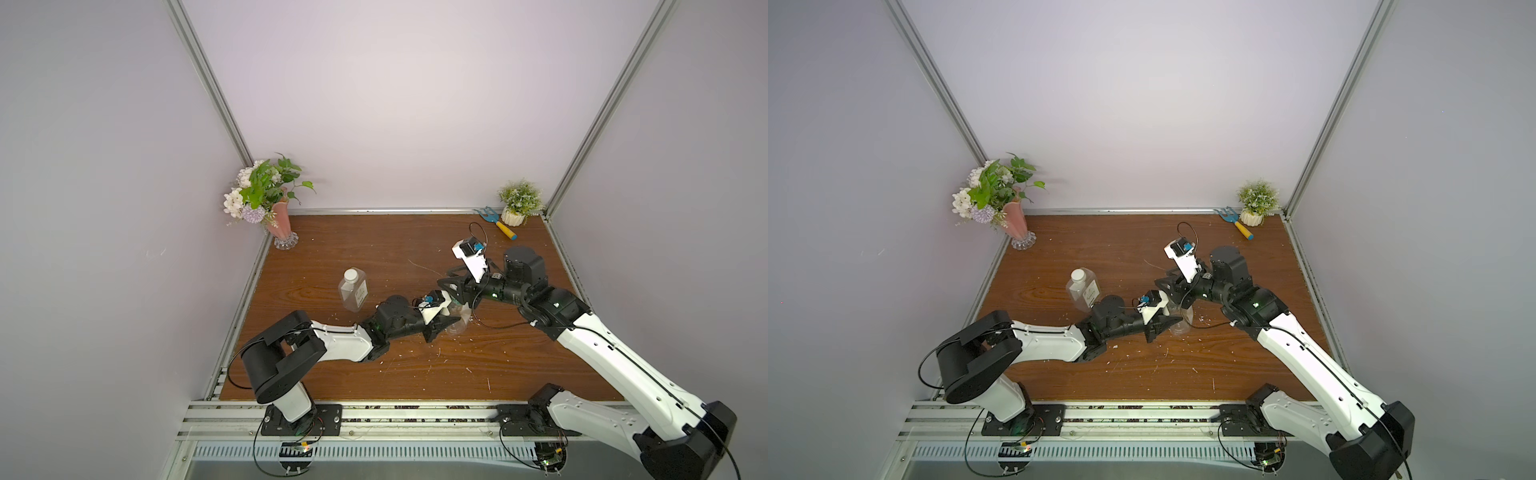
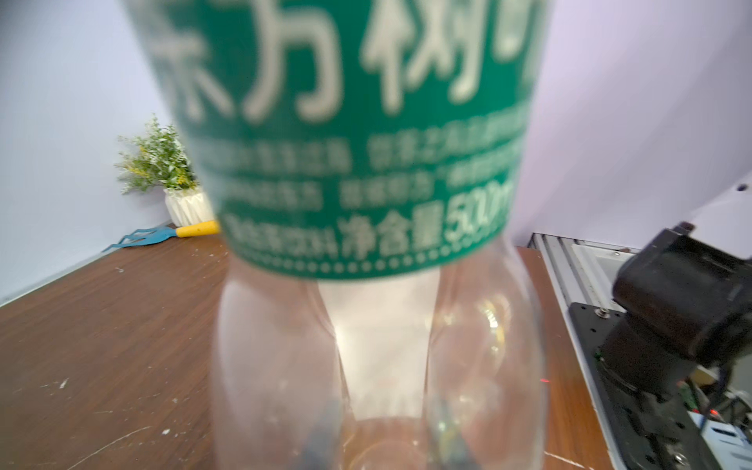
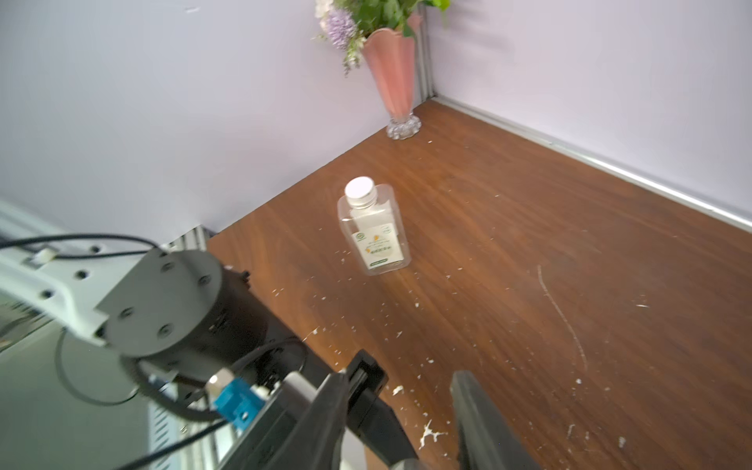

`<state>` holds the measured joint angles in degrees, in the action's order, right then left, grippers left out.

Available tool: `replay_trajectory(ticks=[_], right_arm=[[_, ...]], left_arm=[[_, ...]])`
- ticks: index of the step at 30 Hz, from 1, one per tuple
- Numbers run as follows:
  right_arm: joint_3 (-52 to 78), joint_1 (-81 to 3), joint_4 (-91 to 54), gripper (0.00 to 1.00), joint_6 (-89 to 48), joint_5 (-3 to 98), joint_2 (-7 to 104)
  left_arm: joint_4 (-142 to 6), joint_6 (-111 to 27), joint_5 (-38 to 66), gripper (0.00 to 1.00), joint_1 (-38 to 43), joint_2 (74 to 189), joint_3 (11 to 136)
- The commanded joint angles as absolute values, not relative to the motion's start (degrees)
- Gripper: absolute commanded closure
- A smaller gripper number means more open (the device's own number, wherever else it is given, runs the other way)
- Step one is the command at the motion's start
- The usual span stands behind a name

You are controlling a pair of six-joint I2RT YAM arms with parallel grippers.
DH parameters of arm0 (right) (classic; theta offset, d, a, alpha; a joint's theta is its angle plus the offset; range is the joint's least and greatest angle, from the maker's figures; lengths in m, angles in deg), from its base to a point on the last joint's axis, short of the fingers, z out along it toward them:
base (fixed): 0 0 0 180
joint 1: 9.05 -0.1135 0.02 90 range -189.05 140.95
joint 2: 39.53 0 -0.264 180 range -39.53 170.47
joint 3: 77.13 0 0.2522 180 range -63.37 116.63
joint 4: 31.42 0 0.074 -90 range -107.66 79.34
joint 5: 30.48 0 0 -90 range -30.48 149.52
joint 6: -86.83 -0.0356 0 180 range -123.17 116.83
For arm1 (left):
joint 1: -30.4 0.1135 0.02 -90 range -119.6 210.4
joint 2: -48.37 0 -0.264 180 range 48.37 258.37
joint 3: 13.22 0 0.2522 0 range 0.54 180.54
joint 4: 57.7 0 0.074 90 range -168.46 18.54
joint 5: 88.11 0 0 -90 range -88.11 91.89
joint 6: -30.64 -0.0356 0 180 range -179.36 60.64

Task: Screw on the bottle caps
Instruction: Screw the bottle cap onto the plastic bottle.

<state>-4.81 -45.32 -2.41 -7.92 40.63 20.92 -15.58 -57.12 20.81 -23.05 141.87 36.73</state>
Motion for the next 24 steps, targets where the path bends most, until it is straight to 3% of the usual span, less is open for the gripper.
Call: replay_trajectory(ticks=[1, 9, 15, 20, 24], right_arm=[[-4.54, -51.75, -2.83, 1.0, -14.97, 59.46, 21.74], [-4.42, -60.78, -4.78, 1.0, -24.08, 79.55, 26.15], [-3.63, -61.17, -4.98, 1.0, -24.82, 78.34, 28.3], [-2.36, -60.49, -4.24, 0.53, -21.18, 74.33, 26.91], [-1.41, -57.06, -3.47, 0.31, -17.73, 67.14, 24.9]], left_arm=[[-16.01, -56.6, 7.61, 0.99, -23.0, 143.35, 38.89], [-15.87, -56.23, -2.2, 0.99, -24.0, 144.67, 40.18], [-15.91, -56.65, -2.61, 0.99, -24.08, 144.54, 39.79], [-16.0, -57.69, -0.79, 0.99, -24.02, 144.22, 38.88], [-16.0, -57.63, -0.82, 0.99, -24.0, 144.34, 38.17]])
